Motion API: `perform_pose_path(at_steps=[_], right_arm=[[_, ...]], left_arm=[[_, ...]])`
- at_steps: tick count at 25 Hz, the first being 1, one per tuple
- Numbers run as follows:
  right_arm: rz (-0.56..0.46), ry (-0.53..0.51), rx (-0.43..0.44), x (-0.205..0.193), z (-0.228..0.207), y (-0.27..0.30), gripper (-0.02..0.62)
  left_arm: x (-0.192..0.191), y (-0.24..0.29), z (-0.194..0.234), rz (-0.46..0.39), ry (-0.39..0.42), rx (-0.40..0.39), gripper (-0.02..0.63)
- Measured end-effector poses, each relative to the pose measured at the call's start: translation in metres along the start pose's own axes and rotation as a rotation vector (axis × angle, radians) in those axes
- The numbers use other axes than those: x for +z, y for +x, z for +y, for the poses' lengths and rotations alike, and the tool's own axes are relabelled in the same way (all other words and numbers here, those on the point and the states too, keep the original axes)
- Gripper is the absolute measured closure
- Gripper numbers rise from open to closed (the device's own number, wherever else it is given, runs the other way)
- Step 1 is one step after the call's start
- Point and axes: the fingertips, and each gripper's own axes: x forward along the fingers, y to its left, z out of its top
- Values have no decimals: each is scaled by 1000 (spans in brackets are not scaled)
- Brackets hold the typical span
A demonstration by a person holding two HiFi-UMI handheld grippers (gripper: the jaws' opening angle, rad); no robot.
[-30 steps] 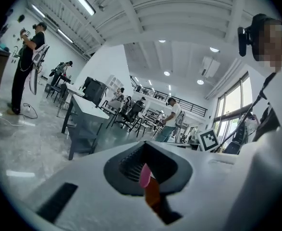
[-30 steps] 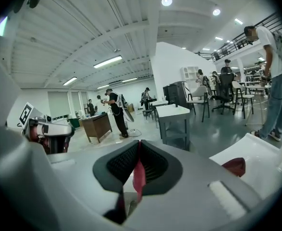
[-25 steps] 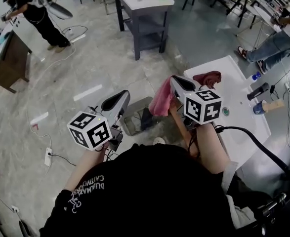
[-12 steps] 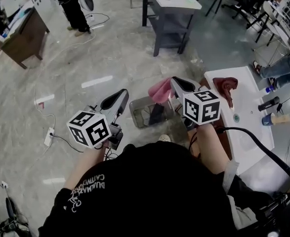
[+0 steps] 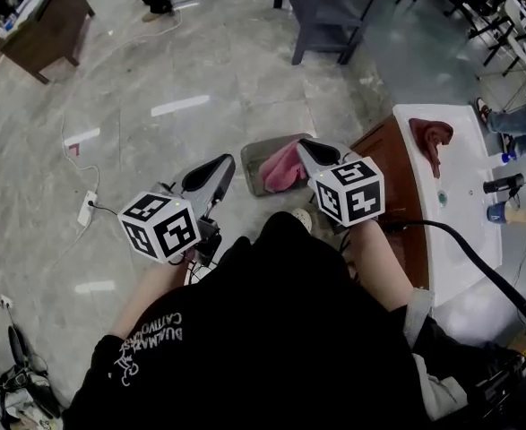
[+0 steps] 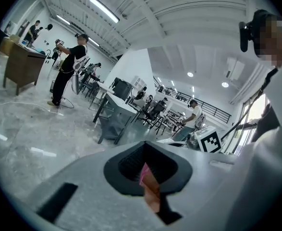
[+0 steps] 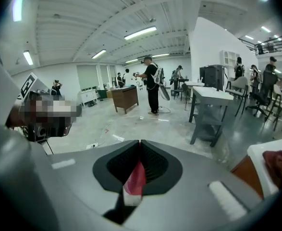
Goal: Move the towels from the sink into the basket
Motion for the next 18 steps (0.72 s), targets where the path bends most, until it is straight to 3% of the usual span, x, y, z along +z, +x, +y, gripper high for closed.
perform_pose_path(at_steps=[7, 18], right_arm=[[112, 69, 18, -48, 0, 31, 574], [220, 174, -25, -99, -30, 58, 574]], left_arm=[[-43, 8, 29, 85, -88, 23, 604], [-106, 51, 55, 214, -214, -22, 604]])
